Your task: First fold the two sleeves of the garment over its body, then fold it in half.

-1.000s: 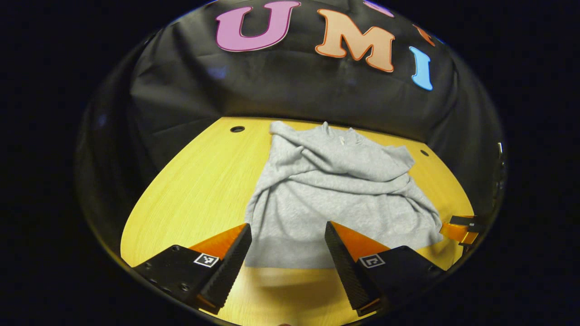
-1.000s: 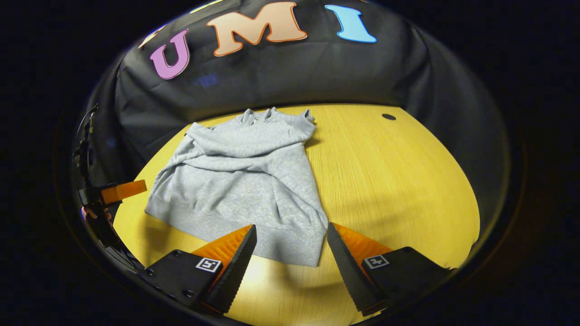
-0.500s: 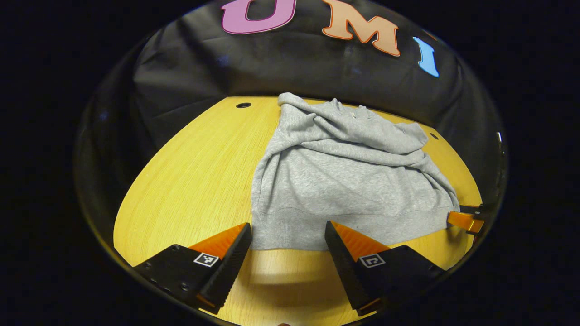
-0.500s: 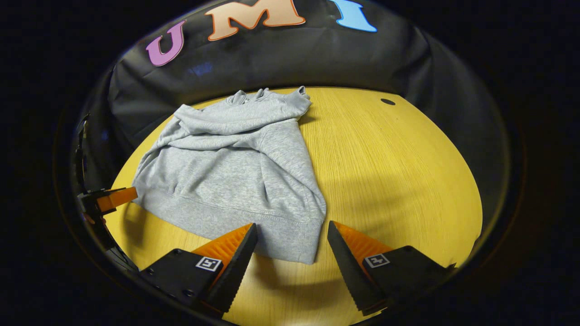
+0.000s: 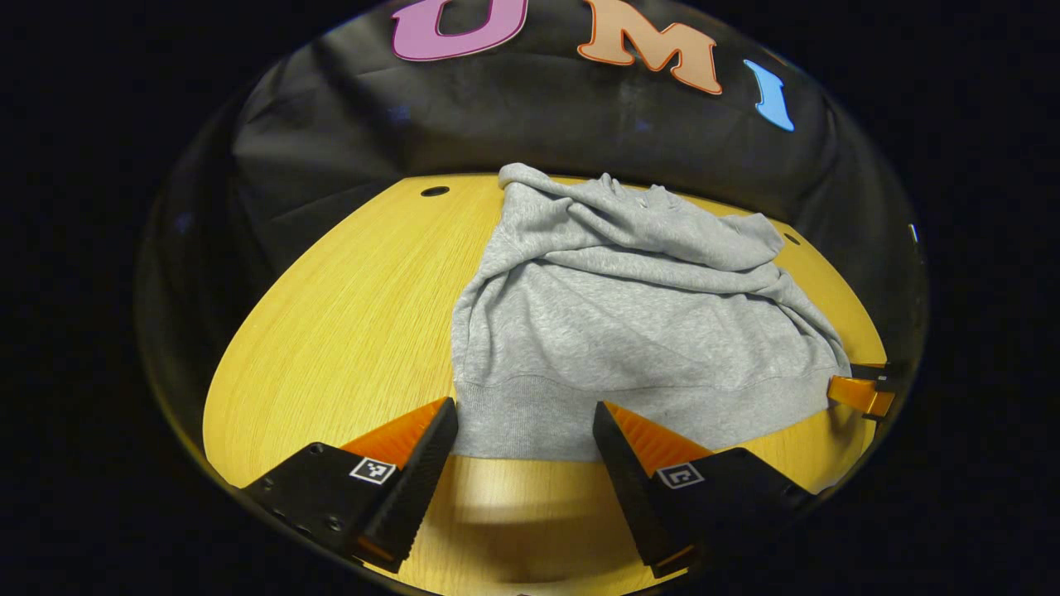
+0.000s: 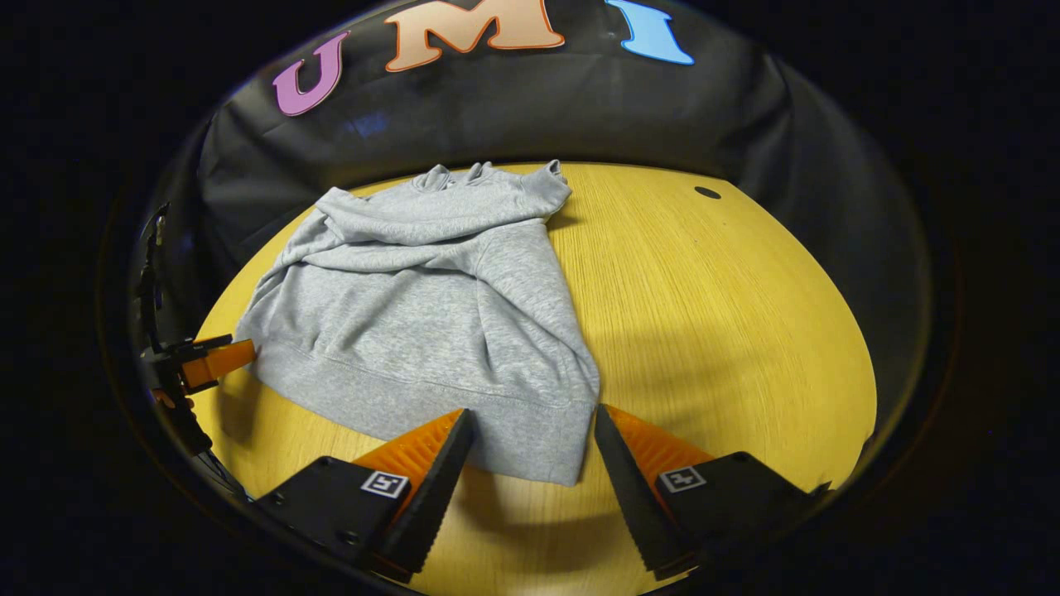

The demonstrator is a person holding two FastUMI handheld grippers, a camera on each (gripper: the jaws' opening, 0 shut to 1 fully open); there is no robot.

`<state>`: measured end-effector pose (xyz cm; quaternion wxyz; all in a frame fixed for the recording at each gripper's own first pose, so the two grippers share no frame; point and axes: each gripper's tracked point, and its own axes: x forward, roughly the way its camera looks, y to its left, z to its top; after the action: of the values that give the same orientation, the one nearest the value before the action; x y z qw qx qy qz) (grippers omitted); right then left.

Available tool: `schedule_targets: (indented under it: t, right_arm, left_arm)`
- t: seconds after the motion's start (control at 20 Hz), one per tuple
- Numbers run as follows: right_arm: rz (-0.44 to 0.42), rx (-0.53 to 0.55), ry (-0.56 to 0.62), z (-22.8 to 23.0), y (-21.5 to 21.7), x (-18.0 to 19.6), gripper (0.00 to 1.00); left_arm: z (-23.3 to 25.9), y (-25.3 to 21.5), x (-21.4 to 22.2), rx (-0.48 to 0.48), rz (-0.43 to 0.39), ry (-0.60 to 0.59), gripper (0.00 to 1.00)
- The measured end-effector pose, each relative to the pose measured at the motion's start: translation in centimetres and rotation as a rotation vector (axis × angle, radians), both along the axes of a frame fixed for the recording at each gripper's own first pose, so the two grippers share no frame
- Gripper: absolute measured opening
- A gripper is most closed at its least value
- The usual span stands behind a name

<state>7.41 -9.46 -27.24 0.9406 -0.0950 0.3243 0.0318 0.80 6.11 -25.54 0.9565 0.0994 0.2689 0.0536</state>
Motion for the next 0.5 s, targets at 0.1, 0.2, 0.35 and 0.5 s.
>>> schedule_targets:
  t: [0.1,0.2,0.35,0.5]
  right_arm:
    - [0.001,0.009,0.004,-0.4,0.3,0.1,0.86]
    - [0.006,0.017,0.014,-0.3,0.6,0.0,0.76]
    - [0.022,0.053,0.041,-0.6,1.6,-0.2,0.58]
    - [0.021,0.070,0.038,-0.5,2.0,0.2,0.20]
  left_arm:
    - [-0.1,-0.3,0.1,-0.003,-0.015,0.003,0.96]
    - [-0.3,-0.9,0.6,-0.004,-0.051,0.011,0.86]
    - [-0.5,-2.1,1.2,-0.013,-0.103,0.027,0.55]
    - [-0.6,-3.0,1.7,-0.038,-0.132,0.042,0.22]
